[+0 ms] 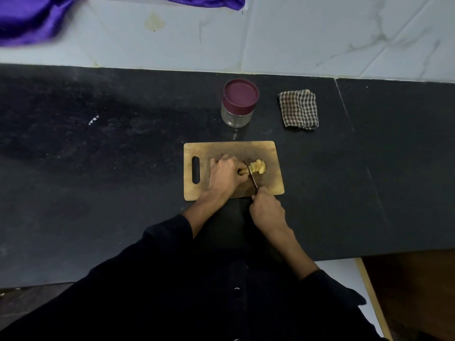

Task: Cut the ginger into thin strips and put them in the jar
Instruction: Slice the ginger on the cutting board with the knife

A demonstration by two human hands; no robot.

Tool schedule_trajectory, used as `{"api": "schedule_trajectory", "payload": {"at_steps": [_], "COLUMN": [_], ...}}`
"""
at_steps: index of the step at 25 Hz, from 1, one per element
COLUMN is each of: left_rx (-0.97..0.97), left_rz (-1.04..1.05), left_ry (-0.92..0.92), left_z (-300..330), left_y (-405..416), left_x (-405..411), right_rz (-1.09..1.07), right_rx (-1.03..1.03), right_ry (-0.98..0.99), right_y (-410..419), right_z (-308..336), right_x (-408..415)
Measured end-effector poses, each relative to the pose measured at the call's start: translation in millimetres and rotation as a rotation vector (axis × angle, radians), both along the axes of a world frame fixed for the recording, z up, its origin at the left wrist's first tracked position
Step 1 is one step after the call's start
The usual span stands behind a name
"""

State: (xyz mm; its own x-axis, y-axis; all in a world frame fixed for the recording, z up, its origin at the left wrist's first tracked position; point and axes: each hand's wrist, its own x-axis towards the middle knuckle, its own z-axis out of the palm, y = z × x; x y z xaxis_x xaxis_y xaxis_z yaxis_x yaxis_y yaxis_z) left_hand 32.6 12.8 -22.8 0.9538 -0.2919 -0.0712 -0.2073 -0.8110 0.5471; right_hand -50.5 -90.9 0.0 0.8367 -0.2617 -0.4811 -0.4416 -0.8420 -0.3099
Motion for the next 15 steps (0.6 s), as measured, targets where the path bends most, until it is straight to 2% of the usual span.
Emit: {"api": "schedule_trajectory", "payload": {"at_steps": [4,15], "left_rx": [-0.066,-0.087], "left_rz": [-0.021,-0.029], "left_ry": [-0.019,0.013], "left_z": [-3,-6], "left_y": [5,5], "left_x": [0,2], "right_rz": [-0.029,0.004], "right_rx": [0.02,0.022], "right_ry": [0.023,0.083], "right_y": [-1,-9], "right_z": [3,5], "right_x": [5,-6]}}
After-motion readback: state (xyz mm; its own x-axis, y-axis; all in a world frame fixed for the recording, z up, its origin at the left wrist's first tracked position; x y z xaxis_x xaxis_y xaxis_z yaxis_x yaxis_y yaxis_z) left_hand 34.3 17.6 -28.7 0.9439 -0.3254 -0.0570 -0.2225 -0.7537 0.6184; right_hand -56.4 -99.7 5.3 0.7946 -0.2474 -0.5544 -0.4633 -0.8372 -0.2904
